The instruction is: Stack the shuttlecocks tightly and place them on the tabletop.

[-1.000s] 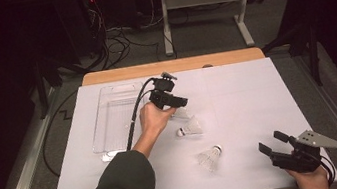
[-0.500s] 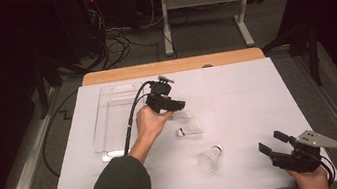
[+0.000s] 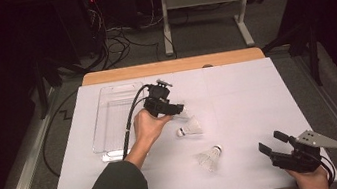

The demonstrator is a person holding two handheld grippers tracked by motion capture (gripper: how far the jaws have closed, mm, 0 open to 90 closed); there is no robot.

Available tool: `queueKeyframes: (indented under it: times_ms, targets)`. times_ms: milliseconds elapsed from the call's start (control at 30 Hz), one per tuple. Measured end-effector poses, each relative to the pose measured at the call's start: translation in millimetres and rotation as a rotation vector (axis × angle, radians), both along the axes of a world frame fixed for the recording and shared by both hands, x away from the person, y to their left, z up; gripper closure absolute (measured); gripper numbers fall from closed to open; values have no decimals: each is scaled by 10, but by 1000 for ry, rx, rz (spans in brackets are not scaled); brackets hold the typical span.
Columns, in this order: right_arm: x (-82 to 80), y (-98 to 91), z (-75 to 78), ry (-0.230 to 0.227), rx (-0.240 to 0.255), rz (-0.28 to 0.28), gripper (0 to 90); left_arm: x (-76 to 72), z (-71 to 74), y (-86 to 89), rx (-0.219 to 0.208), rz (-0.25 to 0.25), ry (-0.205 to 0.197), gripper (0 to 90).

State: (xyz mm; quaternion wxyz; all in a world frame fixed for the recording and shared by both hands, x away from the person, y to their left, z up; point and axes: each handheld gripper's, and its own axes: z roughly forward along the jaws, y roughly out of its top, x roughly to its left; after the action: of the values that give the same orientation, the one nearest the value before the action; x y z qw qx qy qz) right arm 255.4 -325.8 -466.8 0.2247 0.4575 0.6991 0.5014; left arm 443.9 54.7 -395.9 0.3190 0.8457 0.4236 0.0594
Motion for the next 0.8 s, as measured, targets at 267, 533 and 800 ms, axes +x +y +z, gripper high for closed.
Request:
queueKeyframes:
  times_ms: [267, 533, 800]
  targets:
    - [1, 1, -1, 1, 0, 0, 248, -61, -18, 28, 9, -5, -1, 389]
    - [1, 1, 0, 1, 0, 1, 248, -131, -29, 45, 5, -9, 2, 396]
    - [0, 1, 0, 1, 1, 1, 248, -196, -52, 60, 19, 0, 1, 393]
